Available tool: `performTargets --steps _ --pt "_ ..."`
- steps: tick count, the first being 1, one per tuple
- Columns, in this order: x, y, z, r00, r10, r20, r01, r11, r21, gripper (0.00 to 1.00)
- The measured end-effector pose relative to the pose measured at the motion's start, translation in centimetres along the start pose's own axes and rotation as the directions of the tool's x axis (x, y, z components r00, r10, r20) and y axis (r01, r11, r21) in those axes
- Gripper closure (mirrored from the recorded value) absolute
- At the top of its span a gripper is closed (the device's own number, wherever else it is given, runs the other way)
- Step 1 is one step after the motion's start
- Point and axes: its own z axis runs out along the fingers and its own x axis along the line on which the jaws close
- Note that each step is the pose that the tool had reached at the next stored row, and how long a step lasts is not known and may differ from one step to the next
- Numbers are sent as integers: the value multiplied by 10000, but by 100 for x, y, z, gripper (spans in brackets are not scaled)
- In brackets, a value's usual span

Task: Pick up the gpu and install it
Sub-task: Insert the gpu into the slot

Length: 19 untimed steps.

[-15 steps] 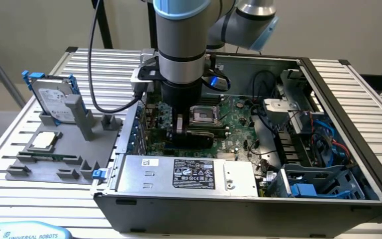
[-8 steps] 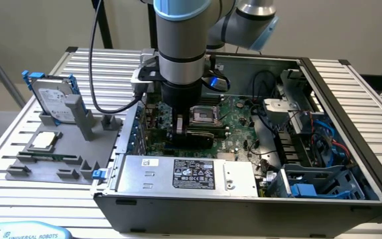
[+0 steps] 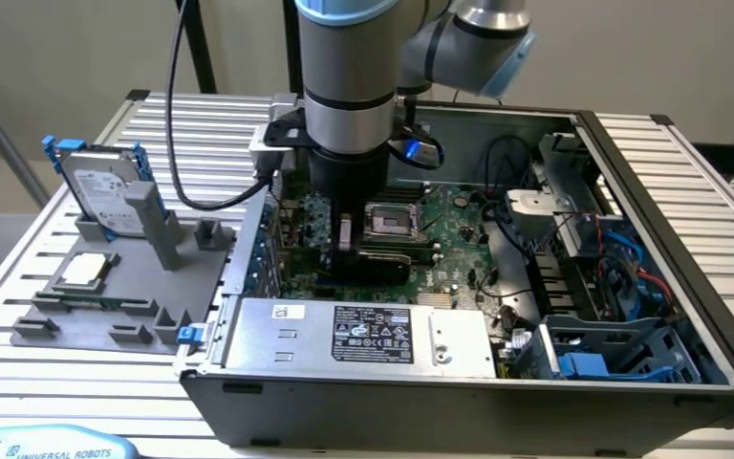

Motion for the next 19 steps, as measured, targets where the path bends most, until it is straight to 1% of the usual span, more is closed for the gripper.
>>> performTargets --steps 8,9,10,12,13,14,19 --pt "0 -8 -360 10000 -5 0 5 10000 0 66" --pt "0 -9 -386 10000 -5 0 5 10000 0 68" --pt "0 -9 -399 10000 -5 0 5 10000 0 68" --pt "0 -9 -401 10000 -5 3 5 10000 2 81" --pt "0 -9 -401 10000 -6 4 6 10000 2 81" --pt "0 -9 -401 10000 -6 4 6 10000 2 87" --pt "0 -9 -403 10000 -5 2 5 10000 0 89"
